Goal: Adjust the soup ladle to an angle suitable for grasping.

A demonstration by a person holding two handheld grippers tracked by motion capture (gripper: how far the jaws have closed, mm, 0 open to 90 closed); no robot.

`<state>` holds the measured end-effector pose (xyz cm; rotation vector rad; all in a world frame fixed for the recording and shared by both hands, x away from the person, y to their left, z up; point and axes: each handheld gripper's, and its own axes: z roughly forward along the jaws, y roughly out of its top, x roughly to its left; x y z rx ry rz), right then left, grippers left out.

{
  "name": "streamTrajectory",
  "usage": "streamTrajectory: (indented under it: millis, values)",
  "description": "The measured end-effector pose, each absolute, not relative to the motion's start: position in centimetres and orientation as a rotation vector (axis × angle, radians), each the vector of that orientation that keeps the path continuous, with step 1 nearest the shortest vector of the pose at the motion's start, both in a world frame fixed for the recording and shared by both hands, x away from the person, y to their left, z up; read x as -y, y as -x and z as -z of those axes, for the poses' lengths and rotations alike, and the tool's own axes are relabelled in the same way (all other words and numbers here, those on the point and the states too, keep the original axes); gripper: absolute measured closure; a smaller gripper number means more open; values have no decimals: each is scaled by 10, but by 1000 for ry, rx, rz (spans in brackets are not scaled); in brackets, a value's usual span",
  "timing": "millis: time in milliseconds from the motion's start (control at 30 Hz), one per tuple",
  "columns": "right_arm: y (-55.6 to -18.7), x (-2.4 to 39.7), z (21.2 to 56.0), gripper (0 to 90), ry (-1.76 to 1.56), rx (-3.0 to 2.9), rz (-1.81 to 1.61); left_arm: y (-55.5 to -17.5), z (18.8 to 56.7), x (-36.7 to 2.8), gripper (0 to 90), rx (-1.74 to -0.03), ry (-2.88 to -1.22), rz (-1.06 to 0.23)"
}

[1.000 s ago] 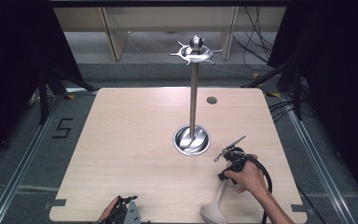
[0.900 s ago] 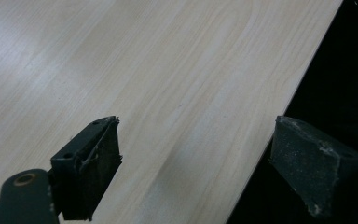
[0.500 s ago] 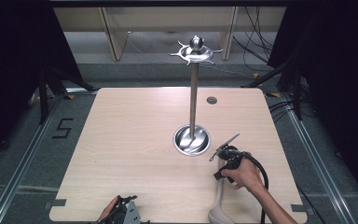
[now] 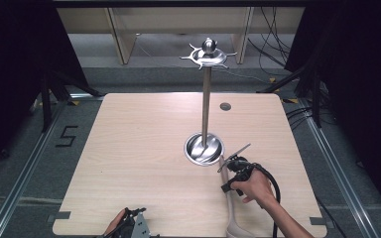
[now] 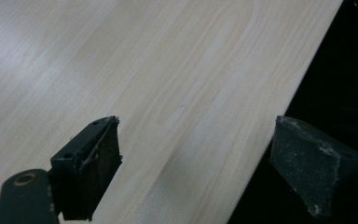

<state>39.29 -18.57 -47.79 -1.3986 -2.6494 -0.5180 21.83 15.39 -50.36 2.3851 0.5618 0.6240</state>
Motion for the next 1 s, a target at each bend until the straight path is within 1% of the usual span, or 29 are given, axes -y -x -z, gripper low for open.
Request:
streamTrajectory:
  millis: [67, 100, 233, 467, 1000]
  values:
    - [-392, 185, 478, 627, 1386, 2661, 542, -218, 504, -154, 149, -561, -2383, -623]
    - [-390, 184, 476, 655, 1389, 2635, 601, -219, 504, -154, 149, -563, -2382, -621]
    - [-385, 176, 471, 698, 1327, 2627, 648, -218, 504, -153, 149, -562, -2380, -613]
    - [-378, 165, 466, 748, 1252, 2644, 707, -218, 504, -154, 149, -560, -2379, -623]
    - [-361, 164, 448, 764, 1176, 2665, 801, -218, 503, -154, 149, -564, -2374, -627]
